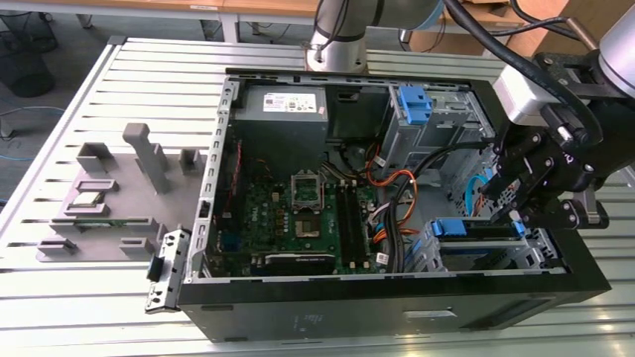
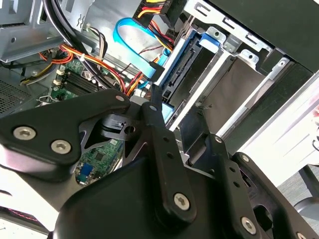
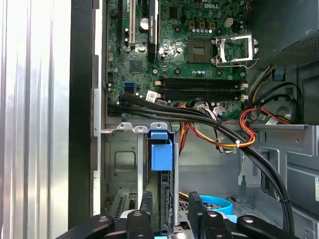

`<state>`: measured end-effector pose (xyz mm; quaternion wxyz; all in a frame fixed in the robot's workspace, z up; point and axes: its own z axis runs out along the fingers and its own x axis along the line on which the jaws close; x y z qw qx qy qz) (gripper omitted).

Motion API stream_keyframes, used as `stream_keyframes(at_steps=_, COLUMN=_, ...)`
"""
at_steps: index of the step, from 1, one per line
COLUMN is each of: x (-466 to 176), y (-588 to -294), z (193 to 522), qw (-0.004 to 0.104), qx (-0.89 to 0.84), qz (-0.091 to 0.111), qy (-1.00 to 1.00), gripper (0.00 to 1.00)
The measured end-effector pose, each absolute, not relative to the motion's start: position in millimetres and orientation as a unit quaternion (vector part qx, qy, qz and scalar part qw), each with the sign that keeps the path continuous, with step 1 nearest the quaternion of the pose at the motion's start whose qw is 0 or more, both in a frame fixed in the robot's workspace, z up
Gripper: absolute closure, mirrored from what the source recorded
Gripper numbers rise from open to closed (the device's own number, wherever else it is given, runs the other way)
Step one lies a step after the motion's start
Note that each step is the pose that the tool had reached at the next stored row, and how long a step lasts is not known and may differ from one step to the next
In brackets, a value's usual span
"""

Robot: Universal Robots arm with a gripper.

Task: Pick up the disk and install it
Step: 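Insert the first disk wire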

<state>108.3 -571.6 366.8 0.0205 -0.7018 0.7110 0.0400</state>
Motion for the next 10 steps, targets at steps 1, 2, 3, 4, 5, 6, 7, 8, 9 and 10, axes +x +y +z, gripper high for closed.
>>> stream_keyframes(at_steps=1, x=108.3, y=-571.6, z=367.2, qw=0.02, qx=-0.702, qz=0.04, qy=0.711, gripper=0.58)
stream_keyframes(at_steps=2, x=108.3, y=-571.5, z=367.9, qw=0.02, qx=-0.702, qz=0.04, qy=0.711, gripper=0.58)
stream_keyframes(at_steps=3, x=108.3, y=-571.5, z=368.4, qw=0.021, qx=-0.702, qz=0.04, qy=0.711, gripper=0.58)
stream_keyframes(at_steps=4, x=108.3, y=-571.5, z=368.9, qw=0.021, qx=-0.702, qz=0.04, qy=0.711, gripper=0.58)
stream_keyframes(at_steps=5, x=108.3, y=-571.5, z=369.1, qw=0.021, qx=-0.702, qz=0.04, qy=0.711, gripper=0.58)
stream_keyframes(at_steps=6, x=108.3, y=-571.5, z=369.2, qw=0.021, qx=-0.702, qz=0.04, qy=0.711, gripper=0.58)
stream_keyframes(at_steps=7, x=108.3, y=-571.5, z=369.2, qw=0.021, qx=-0.702, qz=0.04, qy=0.711, gripper=0.58)
stream_keyframes(at_steps=8, x=108.3, y=-571.4, z=369.3, qw=0.021, qx=-0.702, qz=0.04, qy=0.711, gripper=0.58)
stream_keyframes(at_steps=9, x=108.3, y=-571.3, z=369.5, qw=0.021, qx=-0.702, qz=0.04, qy=0.711, gripper=0.58)
stream_keyframes(at_steps=10, x=108.3, y=-570.9, z=369.6, qw=0.021, qx=-0.702, qz=0.04, qy=0.711, gripper=0.58)
